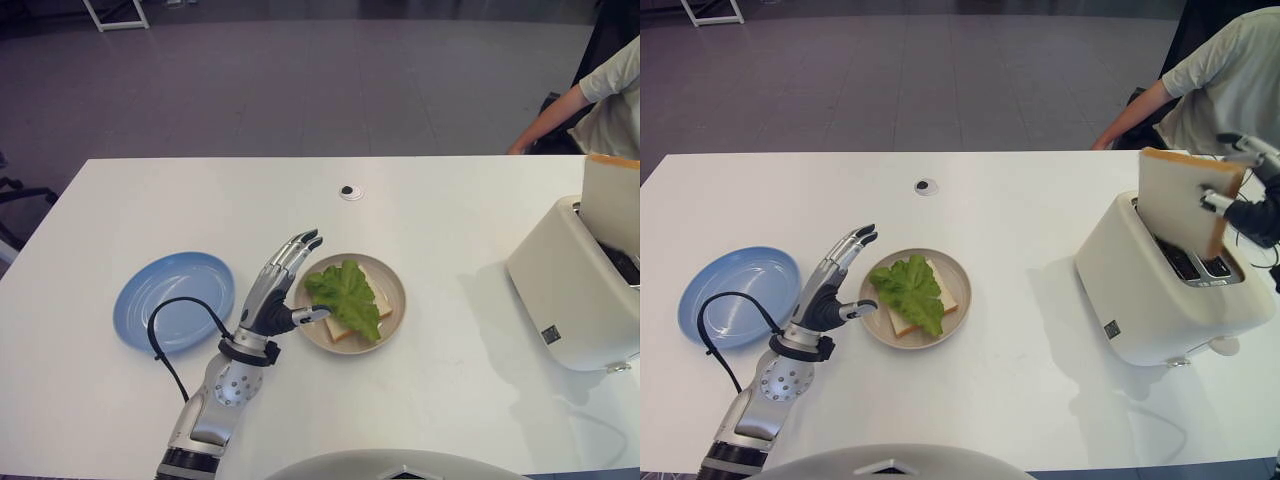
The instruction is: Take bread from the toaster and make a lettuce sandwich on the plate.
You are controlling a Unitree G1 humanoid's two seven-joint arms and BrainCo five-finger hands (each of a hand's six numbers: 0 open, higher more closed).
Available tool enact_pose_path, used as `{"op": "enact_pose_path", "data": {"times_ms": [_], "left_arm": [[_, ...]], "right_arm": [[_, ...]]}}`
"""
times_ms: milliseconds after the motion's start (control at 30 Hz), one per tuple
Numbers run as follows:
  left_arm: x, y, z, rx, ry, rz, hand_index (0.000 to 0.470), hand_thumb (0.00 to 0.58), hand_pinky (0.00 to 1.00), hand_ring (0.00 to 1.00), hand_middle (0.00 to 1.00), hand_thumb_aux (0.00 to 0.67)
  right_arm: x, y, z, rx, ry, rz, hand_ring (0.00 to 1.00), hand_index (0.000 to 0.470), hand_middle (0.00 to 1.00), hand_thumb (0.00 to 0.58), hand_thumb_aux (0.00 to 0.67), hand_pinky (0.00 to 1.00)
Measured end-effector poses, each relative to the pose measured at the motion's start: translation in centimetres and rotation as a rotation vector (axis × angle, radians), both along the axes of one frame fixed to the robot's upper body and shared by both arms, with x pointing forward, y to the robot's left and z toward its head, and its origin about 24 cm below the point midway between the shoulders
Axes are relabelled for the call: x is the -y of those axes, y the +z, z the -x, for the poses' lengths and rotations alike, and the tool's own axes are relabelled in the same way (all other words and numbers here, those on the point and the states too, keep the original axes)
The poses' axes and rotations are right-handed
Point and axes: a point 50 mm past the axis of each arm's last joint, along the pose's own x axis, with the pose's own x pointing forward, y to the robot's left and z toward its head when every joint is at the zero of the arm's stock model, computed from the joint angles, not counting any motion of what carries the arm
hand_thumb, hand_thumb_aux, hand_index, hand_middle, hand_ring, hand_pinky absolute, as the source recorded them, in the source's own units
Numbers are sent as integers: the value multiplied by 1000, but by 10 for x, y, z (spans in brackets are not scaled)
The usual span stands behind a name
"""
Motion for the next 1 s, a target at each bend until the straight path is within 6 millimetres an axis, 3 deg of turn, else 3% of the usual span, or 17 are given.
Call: {"op": "enact_pose_path", "data": {"times_ms": [167,267,433,567,667,800,1000], "left_arm": [[0,-1,0,-2,1,-3,0,0,0,0,0,0],[-1,-2,-1,-6,5,-5,0,0,0,0,0,0],[-4,-3,-3,3,18,-19,0,0,0,0,0,0],[-6,2,-6,43,24,-39,0,0,0,0,0,0],[-8,6,-7,72,33,-41,0,0,0,0,0,0],[-9,9,-6,88,36,-43,0,0,0,0,0,0],[-8,11,-6,101,32,-49,0,0,0,0,0,0]], "right_arm": [[-13,29,3,143,136,-237,0,470,0,580,670,0],[-49,23,-3,89,340,-364,0,470,0,580,670,0],[-126,-11,-17,-147,704,-559,0,470,0,580,670,0],[-176,-49,-33,-366,839,-735,0,470,0,580,670,0],[-207,-90,-46,-548,835,-866,0,470,0,580,670,0],[-231,-129,-56,-671,784,-927,0,470,0,580,670,0],[-244,-148,-64,-699,768,-896,0,470,0,580,670,0]]}}
